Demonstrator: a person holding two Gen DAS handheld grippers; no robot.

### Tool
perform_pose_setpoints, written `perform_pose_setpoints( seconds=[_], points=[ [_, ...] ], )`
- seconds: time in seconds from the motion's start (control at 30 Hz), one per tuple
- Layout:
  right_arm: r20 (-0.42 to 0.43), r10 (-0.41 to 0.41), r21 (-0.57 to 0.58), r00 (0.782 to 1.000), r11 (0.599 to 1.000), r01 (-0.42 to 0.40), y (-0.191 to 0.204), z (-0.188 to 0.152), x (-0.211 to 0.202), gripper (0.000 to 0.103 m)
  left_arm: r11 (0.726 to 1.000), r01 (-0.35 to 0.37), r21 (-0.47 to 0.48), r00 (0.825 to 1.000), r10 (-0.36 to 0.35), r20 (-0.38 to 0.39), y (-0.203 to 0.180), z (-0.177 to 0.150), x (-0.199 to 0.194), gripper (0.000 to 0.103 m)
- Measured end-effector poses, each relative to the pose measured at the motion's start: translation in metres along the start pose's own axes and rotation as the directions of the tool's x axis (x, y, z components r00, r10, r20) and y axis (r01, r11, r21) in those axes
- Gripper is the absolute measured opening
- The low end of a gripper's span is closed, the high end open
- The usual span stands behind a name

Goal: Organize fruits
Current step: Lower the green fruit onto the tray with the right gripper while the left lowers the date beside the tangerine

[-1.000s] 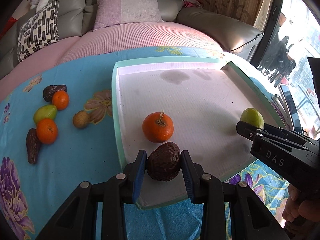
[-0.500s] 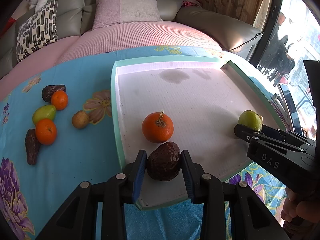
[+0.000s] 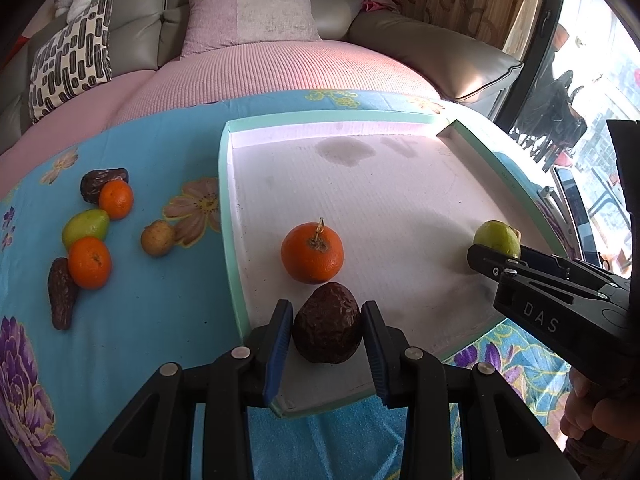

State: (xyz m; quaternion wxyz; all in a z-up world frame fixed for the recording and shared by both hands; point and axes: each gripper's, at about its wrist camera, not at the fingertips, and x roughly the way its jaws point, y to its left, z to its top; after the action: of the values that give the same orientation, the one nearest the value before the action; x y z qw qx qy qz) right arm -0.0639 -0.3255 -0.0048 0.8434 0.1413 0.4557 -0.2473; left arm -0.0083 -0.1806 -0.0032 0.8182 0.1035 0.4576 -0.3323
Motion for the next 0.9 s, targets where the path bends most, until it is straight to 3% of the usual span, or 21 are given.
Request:
perform_pose_setpoints(
  seconds=[0.3, 0.57, 0.7, 0.83, 0.9],
  points=[
    [0.065, 0.011, 0.007, 0.998, 1.000, -0.012, -0.001, 0.004, -0.019, 0.044, 1.000, 0.022, 0.006, 0.999, -0.023, 0.045, 0.002, 0.005, -0.022, 0.044],
    [0.070, 0.008, 0.012, 0.997, 1.000, -0.009, -0.003, 0.006, -0.020, 0.044, 0.999, 0.028, -0.015, 0.995, -0.027, 0.091, 0.010, 0.009, -0.042, 0.046],
    [0.064, 0.015, 0.006, 0.998, 1.000, -0.016, -0.002, 0.005, -0.019, 0.045, 0.998, -0.011, -0.063, 0.994, 0.018, 0.107, 0.023, 0.012, -0.046, 0.053],
    [0.058, 0.011, -0.002, 0.998, 1.000, -0.011, 0.001, 0.004, -0.016, 0.059, 0.987, -0.074, -0.141, 0.994, 0.084, 0.071, 0.044, 0.013, -0.038, 0.058],
    [0.057, 0.014, -0.001, 0.998, 1.000, -0.014, 0.001, 0.004, -0.015, 0.062, 0.977, -0.115, -0.180, 0.990, 0.127, 0.057, 0.056, 0.012, -0.035, 0.068]
  ],
)
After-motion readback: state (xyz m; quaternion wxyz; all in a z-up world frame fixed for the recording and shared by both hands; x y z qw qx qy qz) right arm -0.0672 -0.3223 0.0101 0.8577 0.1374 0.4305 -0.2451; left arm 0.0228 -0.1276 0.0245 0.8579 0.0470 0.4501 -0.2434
